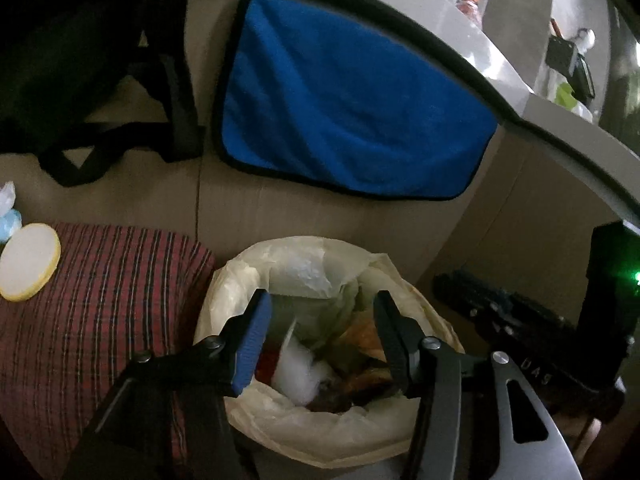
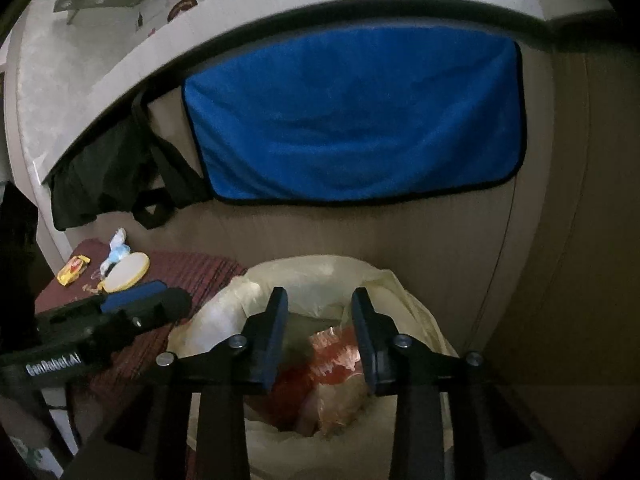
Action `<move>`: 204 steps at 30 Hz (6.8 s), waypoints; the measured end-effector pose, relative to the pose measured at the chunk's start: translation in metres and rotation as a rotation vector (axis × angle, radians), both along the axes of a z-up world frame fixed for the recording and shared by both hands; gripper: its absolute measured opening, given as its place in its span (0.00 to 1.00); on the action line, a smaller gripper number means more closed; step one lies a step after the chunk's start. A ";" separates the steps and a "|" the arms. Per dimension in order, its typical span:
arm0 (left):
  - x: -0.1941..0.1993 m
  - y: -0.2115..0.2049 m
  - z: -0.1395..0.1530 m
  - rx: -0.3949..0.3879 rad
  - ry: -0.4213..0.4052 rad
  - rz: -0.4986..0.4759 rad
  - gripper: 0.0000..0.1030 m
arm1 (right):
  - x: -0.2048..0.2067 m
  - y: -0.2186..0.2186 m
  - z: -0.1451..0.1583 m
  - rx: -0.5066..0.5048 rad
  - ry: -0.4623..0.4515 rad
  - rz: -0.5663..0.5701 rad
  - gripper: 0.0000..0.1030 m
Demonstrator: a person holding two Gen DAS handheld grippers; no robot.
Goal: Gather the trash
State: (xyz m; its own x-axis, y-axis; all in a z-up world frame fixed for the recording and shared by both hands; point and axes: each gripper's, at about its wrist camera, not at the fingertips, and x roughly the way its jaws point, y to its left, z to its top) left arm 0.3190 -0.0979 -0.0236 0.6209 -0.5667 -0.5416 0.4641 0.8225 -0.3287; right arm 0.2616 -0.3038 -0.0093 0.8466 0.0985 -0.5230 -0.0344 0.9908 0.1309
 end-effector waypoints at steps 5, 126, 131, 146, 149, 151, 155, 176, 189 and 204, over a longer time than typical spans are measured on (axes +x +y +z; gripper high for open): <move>-0.002 0.024 0.011 -0.010 -0.010 0.045 0.53 | -0.005 0.001 0.006 0.040 -0.012 0.003 0.33; -0.106 0.205 0.079 0.077 -0.266 0.458 0.23 | -0.038 0.194 0.082 -0.026 -0.146 0.279 0.12; -0.102 0.175 0.081 0.064 -0.289 0.423 0.23 | -0.045 0.163 0.085 -0.046 -0.167 0.225 0.12; -0.061 0.060 0.051 -0.006 -0.255 0.263 0.23 | -0.043 0.056 0.062 -0.062 -0.144 0.045 0.12; -0.057 0.045 0.046 0.005 -0.256 0.246 0.23 | -0.039 0.041 0.059 -0.046 -0.137 0.023 0.12; -0.052 0.039 0.043 0.003 -0.252 0.240 0.23 | -0.034 0.032 0.055 -0.032 -0.127 0.011 0.12; -0.044 0.026 0.036 0.016 -0.238 0.230 0.23 | -0.028 0.021 0.046 -0.009 -0.104 0.001 0.12; -0.015 0.003 0.010 0.004 -0.159 0.124 0.33 | -0.007 0.002 0.020 0.071 -0.050 -0.009 0.16; 0.003 0.022 0.003 -0.066 -0.043 0.106 0.51 | -0.003 0.005 0.010 0.079 0.011 -0.049 0.36; 0.006 0.101 0.018 -0.087 -0.057 0.230 0.51 | 0.003 0.070 0.038 0.002 -0.014 0.011 0.36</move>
State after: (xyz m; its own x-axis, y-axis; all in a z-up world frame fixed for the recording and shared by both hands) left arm 0.3253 0.0026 -0.0054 0.7668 -0.4500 -0.4578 0.2876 0.8784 -0.3817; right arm 0.2644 -0.2343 0.0289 0.8530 0.1086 -0.5105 -0.0469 0.9901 0.1323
